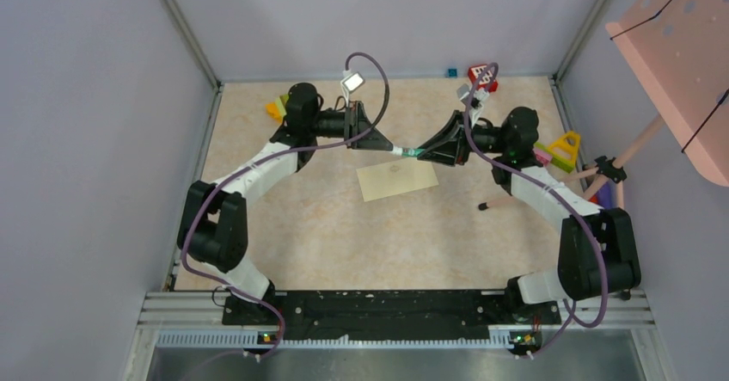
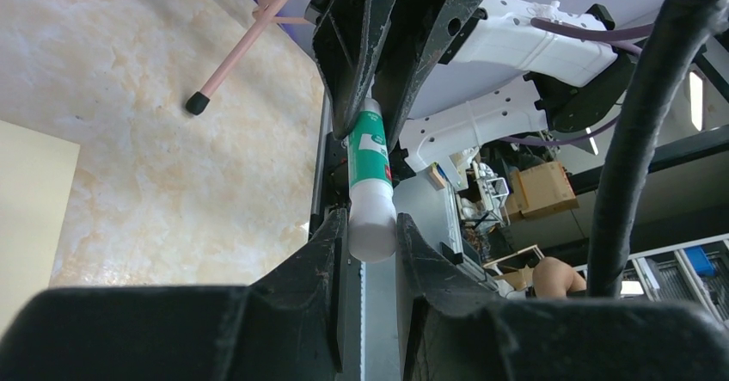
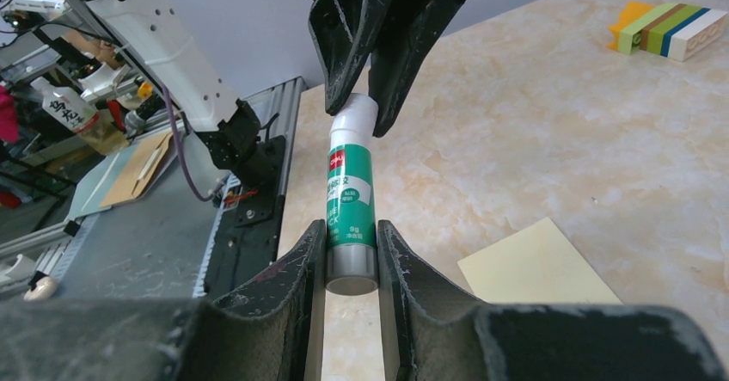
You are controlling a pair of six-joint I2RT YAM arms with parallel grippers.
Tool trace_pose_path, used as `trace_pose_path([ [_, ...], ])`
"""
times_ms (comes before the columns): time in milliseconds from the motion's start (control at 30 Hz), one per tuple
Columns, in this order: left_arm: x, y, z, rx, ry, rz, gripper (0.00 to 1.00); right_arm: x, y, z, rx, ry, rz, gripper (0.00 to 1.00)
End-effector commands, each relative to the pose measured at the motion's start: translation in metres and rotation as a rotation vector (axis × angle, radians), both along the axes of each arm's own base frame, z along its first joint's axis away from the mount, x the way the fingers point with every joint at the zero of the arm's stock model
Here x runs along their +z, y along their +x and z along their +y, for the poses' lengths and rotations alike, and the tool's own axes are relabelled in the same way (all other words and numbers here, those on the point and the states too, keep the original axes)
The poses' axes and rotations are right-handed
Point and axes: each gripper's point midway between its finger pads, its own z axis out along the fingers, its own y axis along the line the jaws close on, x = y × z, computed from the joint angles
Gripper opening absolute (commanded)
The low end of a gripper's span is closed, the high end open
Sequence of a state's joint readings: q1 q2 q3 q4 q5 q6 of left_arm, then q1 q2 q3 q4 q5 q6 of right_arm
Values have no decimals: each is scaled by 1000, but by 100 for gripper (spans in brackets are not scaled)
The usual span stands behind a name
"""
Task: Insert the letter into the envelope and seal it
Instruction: Close the solid glue cap on the solid glue.
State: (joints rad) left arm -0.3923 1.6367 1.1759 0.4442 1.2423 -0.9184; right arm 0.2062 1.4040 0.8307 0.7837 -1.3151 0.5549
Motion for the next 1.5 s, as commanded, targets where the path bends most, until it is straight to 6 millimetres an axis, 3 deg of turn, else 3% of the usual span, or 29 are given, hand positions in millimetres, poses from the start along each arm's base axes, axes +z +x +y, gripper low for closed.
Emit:
trace_pose_path([
  [0, 16, -16, -7, -53, -30, -82, 0, 7, 5, -1, -14, 15, -62, 1],
  [733, 0, -3, -12, 113, -29, -41, 0, 10, 14, 4, -126, 74, -4, 0],
  [1467, 21, -11, 0, 148, -207, -74, 0, 5, 11, 12, -76, 134, 132, 0],
])
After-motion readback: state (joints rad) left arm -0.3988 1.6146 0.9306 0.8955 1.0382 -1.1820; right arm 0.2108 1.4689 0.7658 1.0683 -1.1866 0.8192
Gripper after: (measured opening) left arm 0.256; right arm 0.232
